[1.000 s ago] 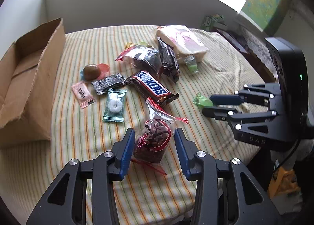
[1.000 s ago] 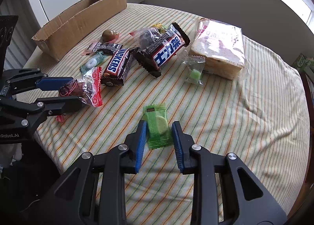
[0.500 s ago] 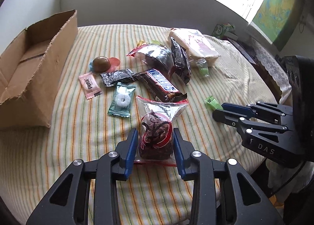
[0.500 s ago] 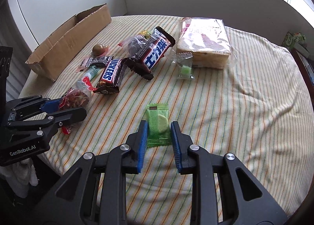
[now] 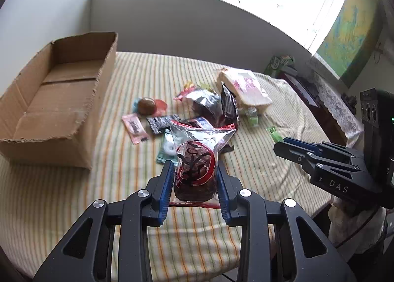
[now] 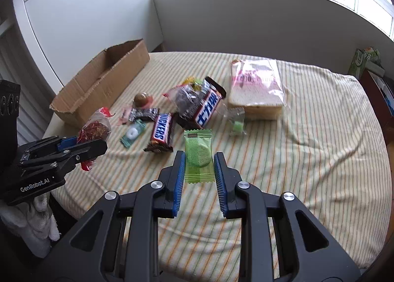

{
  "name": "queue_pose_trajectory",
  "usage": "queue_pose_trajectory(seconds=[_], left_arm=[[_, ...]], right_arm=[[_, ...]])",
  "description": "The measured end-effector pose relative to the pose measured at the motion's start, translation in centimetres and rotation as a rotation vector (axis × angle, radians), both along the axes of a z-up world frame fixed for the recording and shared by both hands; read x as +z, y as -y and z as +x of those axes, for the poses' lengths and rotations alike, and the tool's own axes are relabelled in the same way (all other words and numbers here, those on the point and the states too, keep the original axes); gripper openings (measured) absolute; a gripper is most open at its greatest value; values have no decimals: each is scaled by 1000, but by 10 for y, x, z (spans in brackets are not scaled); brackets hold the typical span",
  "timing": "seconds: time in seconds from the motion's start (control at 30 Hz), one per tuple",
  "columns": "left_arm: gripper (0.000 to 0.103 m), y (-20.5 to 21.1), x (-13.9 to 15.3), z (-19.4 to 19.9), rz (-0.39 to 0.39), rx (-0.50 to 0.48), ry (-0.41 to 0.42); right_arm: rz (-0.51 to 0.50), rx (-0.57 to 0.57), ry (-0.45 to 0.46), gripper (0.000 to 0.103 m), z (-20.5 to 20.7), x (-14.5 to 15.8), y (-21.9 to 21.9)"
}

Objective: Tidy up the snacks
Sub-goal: 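Carry the red candy bag into the box with left tool while right tool carries green pack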

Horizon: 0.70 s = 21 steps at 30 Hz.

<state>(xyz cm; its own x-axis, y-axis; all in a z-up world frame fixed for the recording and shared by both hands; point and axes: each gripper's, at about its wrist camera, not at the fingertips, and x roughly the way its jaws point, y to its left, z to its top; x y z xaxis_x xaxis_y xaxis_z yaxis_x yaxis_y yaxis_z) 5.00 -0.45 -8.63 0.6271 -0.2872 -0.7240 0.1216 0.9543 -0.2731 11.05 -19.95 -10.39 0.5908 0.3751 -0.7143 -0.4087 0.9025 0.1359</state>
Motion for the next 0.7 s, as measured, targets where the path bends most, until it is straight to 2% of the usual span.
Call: queue_pose_trajectory(seconds=[0.17,0.33,0.7], left_arm=[[32,-28,18,-4,-7,73,57],[32,-64,32,-5,-24,142,98],[32,-109,46,-2,111,261,137]], right_arm=[[48,61,46,25,2,27,-31],[53,138,87,25,6,44,-74],[51,243,119,25,22,52,-151]])
